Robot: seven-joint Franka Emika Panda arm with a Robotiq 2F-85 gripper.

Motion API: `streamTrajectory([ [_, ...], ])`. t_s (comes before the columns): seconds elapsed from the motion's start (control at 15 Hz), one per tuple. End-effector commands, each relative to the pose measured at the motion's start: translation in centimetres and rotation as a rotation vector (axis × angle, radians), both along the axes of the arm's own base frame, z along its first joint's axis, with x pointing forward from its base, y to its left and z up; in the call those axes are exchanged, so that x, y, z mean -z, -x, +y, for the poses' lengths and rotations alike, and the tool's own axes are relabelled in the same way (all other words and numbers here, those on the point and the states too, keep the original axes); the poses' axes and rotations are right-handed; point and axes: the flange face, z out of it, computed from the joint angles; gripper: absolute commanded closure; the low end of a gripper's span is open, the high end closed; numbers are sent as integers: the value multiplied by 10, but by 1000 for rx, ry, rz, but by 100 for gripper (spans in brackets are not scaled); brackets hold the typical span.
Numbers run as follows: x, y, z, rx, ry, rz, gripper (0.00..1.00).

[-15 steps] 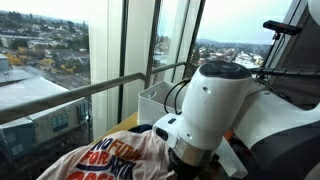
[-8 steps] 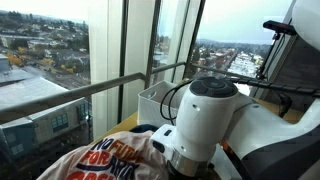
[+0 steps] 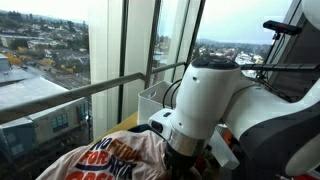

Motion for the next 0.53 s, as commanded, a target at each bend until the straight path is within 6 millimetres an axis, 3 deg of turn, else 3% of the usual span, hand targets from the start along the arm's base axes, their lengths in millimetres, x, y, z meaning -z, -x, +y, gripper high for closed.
streamTrajectory([
  [0.0, -68, -1, -18, 21, -8, -55, 100],
  [0.47, -214, -13, -76, 110, -14, -218, 100],
])
